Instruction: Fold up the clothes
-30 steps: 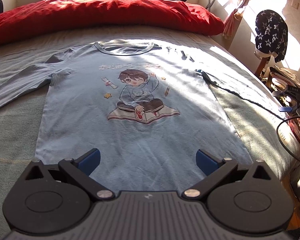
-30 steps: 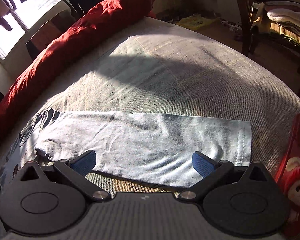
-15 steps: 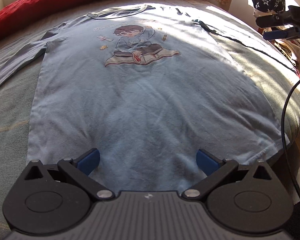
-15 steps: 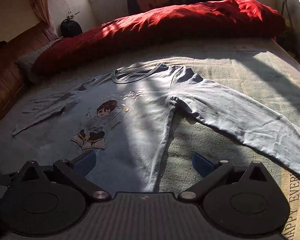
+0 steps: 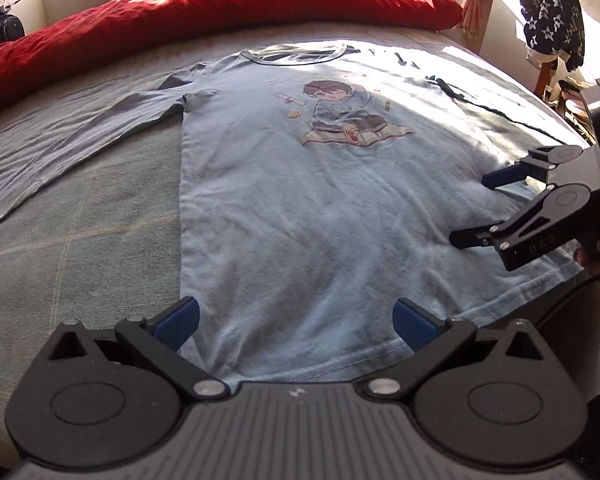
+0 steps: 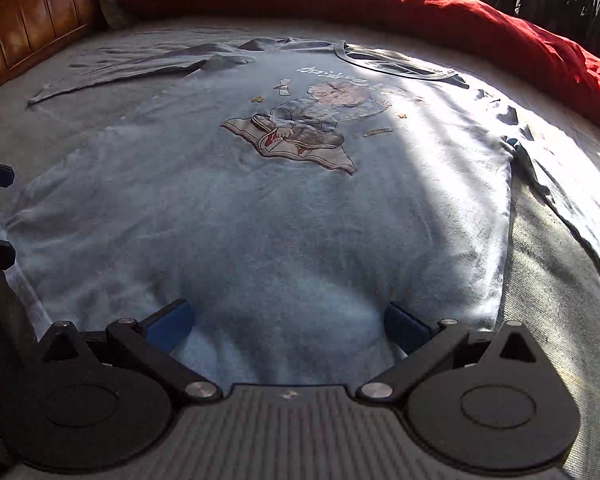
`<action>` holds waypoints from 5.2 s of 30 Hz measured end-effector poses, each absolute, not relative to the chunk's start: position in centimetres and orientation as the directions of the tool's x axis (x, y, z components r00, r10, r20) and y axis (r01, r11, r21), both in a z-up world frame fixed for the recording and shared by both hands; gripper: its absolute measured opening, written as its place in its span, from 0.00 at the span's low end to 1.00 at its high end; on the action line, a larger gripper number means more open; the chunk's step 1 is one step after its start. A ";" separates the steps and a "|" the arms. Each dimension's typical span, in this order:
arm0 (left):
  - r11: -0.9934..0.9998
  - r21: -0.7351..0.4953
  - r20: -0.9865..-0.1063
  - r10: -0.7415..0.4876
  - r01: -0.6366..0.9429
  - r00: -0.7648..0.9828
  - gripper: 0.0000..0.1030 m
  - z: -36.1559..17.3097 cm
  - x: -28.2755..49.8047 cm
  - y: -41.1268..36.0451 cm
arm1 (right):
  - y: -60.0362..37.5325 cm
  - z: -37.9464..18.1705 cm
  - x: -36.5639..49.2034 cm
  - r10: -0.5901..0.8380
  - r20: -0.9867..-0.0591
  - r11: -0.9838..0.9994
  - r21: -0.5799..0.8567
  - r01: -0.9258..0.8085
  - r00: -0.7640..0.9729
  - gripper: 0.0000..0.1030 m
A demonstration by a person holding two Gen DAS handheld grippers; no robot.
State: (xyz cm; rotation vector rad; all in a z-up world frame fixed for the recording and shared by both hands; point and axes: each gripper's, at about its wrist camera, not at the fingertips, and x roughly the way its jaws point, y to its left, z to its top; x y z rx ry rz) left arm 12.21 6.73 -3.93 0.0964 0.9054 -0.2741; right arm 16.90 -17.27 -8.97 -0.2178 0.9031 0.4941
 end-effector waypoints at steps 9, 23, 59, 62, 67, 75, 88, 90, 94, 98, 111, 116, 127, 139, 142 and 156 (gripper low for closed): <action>0.920 -0.024 -0.818 -0.242 0.391 0.521 0.99 -7.4 14.4 1.7 | -17.5 -9.3 16.0 0.300 -0.763 0.899 0.026 -0.437 0.572 1.00; 0.912 -0.024 -0.780 -0.273 0.409 0.563 0.99 -3.5 12.1 4.2 | -18.1 -9.4 14.3 0.296 -0.721 0.923 0.048 -0.381 0.626 1.00; 0.902 -0.417 -0.821 -0.322 -0.111 0.472 0.99 -8.7 56.6 6.9 | -16.0 -8.3 26.7 0.534 -0.660 0.835 0.310 -0.455 0.529 1.00; 0.908 -0.401 -0.809 -0.289 -0.122 0.511 0.99 -9.0 58.4 7.3 | -16.2 -8.5 26.8 0.549 -0.652 0.826 0.327 -0.459 0.523 1.00; 0.886 -0.423 -0.804 -0.269 -0.192 0.531 0.99 -8.5 60.1 8.2 | -16.7 -8.8 27.0 0.573 -0.637 0.813 0.361 -0.457 0.516 1.00; 0.896 -0.442 -0.782 -0.356 -0.051 0.511 0.99 -5.7 57.4 5.0 | -16.7 -8.8 26.9 0.577 -0.632 0.810 0.362 -0.462 0.517 1.00; 0.932 -0.335 -0.787 -0.196 -0.138 0.585 0.99 -5.7 58.2 6.8 | -16.8 -8.7 27.0 0.581 -0.633 0.807 0.363 -0.466 0.512 1.00; 0.928 -0.348 -0.781 -0.206 -0.136 0.589 0.99 -4.4 56.9 8.3 | -16.8 -8.7 27.0 0.581 -0.632 0.807 0.363 -0.466 0.513 1.00; 0.914 -0.350 -0.815 -0.189 -0.205 0.548 0.99 -4.7 54.9 11.6 | -16.7 -8.8 26.9 0.576 -0.635 0.810 0.357 -0.466 0.515 1.00; 0.878 -0.407 -0.813 -0.223 -0.253 0.537 0.99 -7.2 53.9 14.0 | -16.3 -9.0 26.9 0.565 -0.639 0.815 0.331 -0.476 0.522 1.00; 0.857 -0.431 -0.758 -0.176 -0.281 0.628 0.99 -6.6 55.1 15.2 | -16.3 -9.2 26.9 0.570 -0.627 0.809 0.314 -0.497 0.531 1.00; 0.840 -0.492 -0.743 -0.269 -0.228 0.612 0.99 -6.3 53.6 14.5 | -16.1 -9.2 26.8 0.562 -0.631 0.813 0.301 -0.499 0.535 1.00; 0.830 -0.482 -0.752 -0.228 -0.281 0.618 0.99 -8.8 56.9 15.0 | -16.0 -9.3 26.8 0.565 -0.625 0.810 0.294 -0.508 0.539 1.00; 0.876 -0.379 -0.826 -0.174 -0.299 0.536 0.99 -5.5 52.4 17.7 | -16.2 -8.7 26.5 0.548 -0.644 0.823 0.297 -0.485 0.534 1.00; 0.864 -0.368 -0.843 -0.155 -0.343 0.514 0.99 -8.0 52.8 19.0 | -16.0 -8.8 26.6 0.544 -0.646 0.824 0.290 -0.487 0.536 1.00; 0.872 -0.316 -0.835 -0.068 -0.375 0.546 0.99 -4.3 49.9 22.3 | -16.1 -8.8 26.5 0.541 -0.647 0.826 0.285 -0.487 0.538 1.00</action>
